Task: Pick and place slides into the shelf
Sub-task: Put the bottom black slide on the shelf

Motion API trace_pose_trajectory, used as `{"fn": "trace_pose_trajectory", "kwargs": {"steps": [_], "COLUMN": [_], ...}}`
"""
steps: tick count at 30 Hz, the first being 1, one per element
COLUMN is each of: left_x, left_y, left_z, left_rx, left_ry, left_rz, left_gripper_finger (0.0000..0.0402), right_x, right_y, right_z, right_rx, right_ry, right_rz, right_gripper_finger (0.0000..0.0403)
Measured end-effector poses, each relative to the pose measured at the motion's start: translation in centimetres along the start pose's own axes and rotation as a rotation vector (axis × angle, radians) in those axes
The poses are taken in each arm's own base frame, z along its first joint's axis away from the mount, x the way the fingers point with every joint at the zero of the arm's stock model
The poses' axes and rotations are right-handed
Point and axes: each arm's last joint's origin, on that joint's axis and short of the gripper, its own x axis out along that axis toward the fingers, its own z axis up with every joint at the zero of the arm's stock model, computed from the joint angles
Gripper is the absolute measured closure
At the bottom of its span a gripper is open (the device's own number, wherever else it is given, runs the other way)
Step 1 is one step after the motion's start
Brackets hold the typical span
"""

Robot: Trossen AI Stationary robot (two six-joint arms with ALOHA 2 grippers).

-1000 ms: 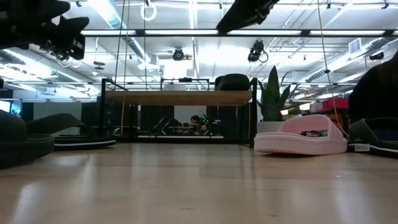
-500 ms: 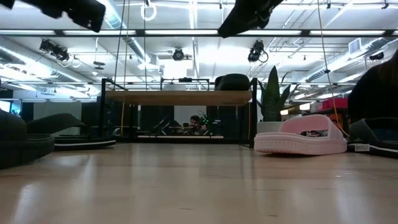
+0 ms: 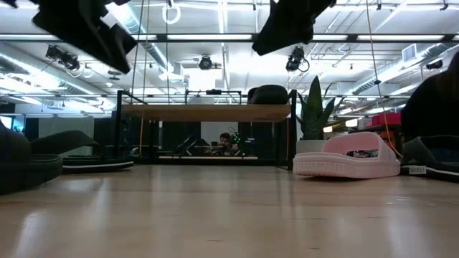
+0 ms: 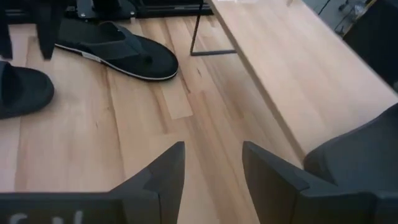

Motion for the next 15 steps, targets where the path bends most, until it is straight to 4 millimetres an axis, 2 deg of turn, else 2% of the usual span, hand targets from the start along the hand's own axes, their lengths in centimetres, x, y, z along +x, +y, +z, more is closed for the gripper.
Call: {"fn": "trace_pose_trajectory", "kwargs": {"steps": [3, 8, 15], "left_x": [1.1, 1.7, 2.2], "left_y": [-1.8, -5.1, -8.7], "left_z": [-0.4, -0.9, -1.4], "left_rx": [0.014, -0.006, -0.143], "left_ry": [0.031, 0.032, 0.000], "left_rz": [-0.043, -0.136, -0.230], "left_gripper_finger": [0.0230, 0.0230, 0.0230], "right_x": [0.4, 0.7, 0.8], "right_y": [0.2, 0.3, 0.2], "right_z": [-0.1, -0.3, -0.3], "right_rx": [0.031, 0.031, 0.017], "right_ry": [0.006, 0.018, 0.021], "right_rz": [-0.002, -0.005, -0.008], "right_gripper_finger": [0.0236, 0.0236, 0.0236]}}
